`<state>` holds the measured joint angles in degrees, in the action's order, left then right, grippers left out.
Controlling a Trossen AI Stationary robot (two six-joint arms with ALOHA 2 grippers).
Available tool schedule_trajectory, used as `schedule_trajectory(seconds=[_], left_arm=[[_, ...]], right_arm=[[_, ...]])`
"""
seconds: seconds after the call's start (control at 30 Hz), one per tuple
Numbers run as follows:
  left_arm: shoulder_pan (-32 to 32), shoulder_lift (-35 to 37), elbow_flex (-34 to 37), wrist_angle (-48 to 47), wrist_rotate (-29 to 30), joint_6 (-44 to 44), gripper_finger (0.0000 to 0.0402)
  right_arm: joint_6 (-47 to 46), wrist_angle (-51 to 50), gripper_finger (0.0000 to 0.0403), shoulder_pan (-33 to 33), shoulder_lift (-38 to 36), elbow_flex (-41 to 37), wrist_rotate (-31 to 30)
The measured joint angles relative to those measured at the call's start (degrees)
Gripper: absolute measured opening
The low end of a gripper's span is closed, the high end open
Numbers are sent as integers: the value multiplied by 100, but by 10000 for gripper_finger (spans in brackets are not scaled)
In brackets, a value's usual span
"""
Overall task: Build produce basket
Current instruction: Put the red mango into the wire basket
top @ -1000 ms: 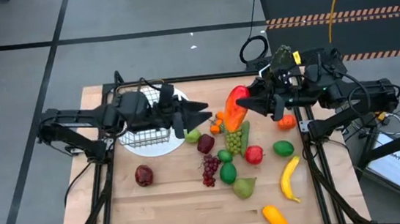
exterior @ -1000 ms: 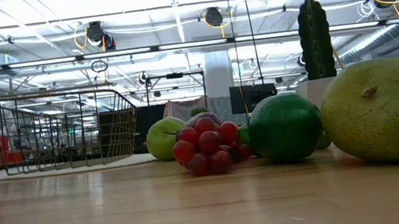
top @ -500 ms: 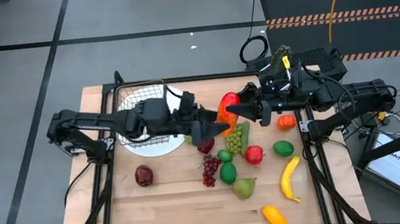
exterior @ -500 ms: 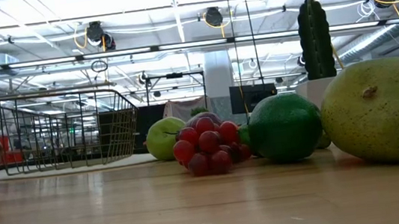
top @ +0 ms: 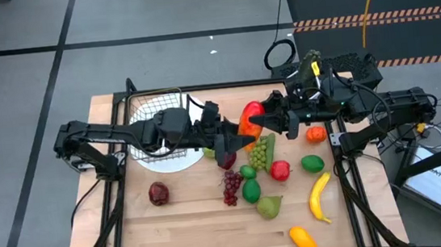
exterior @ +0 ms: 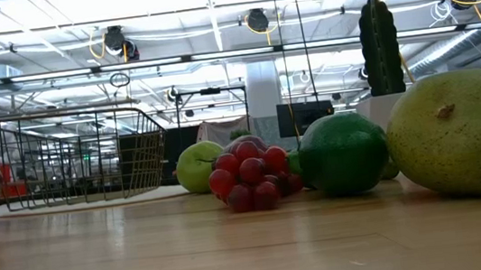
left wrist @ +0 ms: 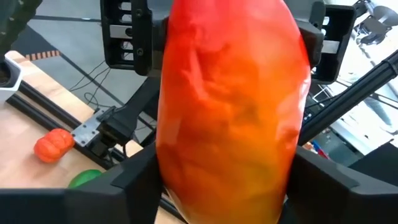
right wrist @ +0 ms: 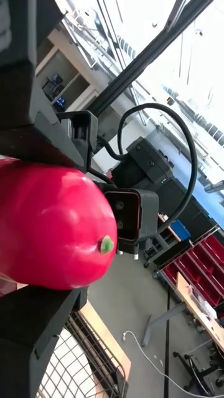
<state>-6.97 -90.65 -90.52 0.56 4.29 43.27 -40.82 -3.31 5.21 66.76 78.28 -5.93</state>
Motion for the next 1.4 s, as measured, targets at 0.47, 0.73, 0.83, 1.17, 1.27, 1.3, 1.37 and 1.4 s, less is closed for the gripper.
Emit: schedule_trajectory(seconds=[0.47,0.73,0.83,1.17,1.27,1.3,1.37,1.4], left_arm=[[54,402,-18,-50,-27,-311,287],[243,1039,-26,-1040,89,-726,261],[338,1319,1,-1822,302,-732,284],[942,1985,-7,-5175,1659,-467,275],[1237,2016,-5,-6255,1703,-219,260],[1346,2017,-11,-6560,1706,-166,258],[1555,1973,-4,-7162,1725,-163,262],[1655,1931,-7,-7339,1778,-186,267]], right_arm=[[564,-14,345,0,-510,4,-165],[1144,-45,353,0,-926,2,-457],[1223,-193,353,0,-1015,2,-457],[1882,-1104,352,2,-1218,-2,-786],[1928,-1318,352,2,-1265,-2,-1222],[1948,-1336,352,1,-1267,-2,-1351],[2083,-1376,352,-1,-1268,-2,-1616],[2187,-1385,352,-2,-1266,-2,-1774]])
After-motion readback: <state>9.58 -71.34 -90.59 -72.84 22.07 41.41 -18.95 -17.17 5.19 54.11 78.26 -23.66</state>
